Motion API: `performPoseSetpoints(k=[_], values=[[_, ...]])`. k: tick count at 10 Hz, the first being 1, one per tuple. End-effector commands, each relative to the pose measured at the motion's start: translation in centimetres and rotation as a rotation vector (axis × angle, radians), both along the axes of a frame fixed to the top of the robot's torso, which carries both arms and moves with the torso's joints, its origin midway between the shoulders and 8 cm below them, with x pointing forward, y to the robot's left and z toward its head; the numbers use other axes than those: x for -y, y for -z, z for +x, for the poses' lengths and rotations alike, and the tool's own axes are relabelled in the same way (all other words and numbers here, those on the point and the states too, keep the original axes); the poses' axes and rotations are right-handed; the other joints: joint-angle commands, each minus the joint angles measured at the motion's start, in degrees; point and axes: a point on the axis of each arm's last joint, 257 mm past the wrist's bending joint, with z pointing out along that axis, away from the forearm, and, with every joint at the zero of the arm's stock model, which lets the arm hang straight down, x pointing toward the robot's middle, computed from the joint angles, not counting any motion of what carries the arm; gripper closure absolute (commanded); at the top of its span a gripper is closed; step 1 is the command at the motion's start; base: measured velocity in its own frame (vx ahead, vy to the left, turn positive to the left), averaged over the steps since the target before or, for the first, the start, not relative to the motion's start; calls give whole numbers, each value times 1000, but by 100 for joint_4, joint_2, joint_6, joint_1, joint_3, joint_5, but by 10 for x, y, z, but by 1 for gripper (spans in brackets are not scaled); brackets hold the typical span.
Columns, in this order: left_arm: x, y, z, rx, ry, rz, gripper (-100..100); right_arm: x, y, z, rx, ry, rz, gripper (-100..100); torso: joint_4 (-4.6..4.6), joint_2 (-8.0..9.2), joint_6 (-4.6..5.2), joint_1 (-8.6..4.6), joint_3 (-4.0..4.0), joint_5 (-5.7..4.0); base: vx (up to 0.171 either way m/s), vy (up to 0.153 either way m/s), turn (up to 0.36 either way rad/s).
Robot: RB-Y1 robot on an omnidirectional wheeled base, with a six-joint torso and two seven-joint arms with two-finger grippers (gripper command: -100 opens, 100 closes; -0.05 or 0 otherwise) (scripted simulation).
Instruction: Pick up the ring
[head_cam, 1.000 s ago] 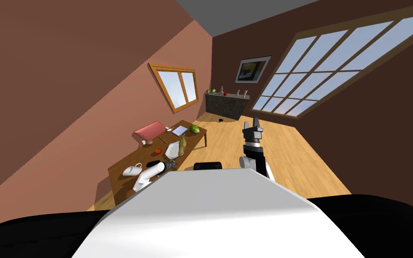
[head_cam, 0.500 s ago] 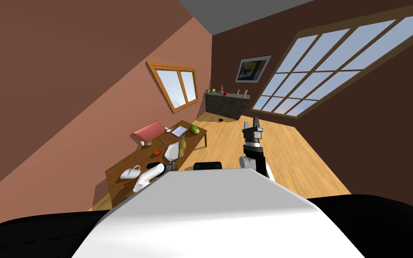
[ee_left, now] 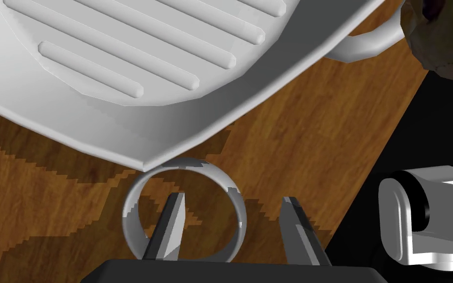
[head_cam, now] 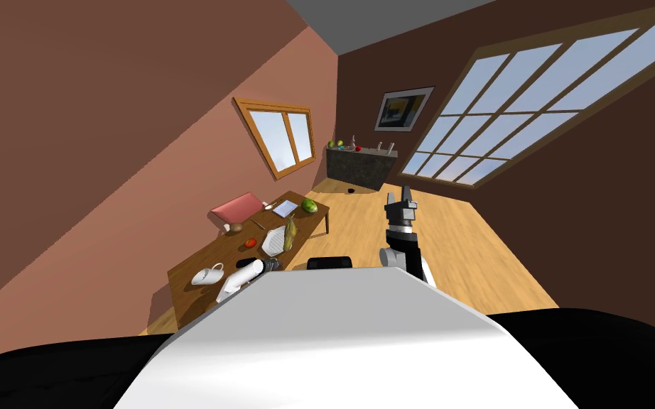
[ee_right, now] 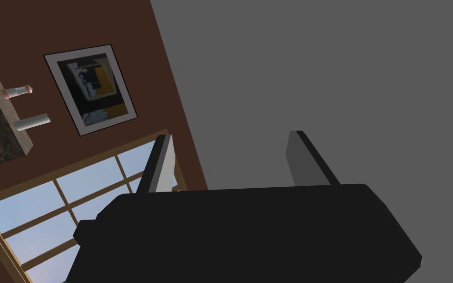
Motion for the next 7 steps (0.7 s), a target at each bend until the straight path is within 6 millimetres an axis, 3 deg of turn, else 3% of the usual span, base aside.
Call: performPoseSetpoints(k=[1,4,5,6,7], values=[[0,0,0,0,0,0,100,0,0,0,0,0,0,0,0,0,0,0,0,0,0,0,0],[1,1,-1,-1,-4,-4,100,0,0,0,0,0,0,0,-1,-4,9,13,-3,3,0,0,0],[1,1,-1,-1,-5,-4,0,0,0,0,0,0,0,0,-1,-5,10,14,-3,3,0,0,0],[-5,-8,0,-1,-4,0,100,0,0,0,0,0,0,0,-1,-6,10,14,-4,3,-28,-21,-38],[-7,-13,0,-1,-6,0,100,0,0,0,0,0,0,0,1,3,11,8,1,-1,-42,-32,-44]])
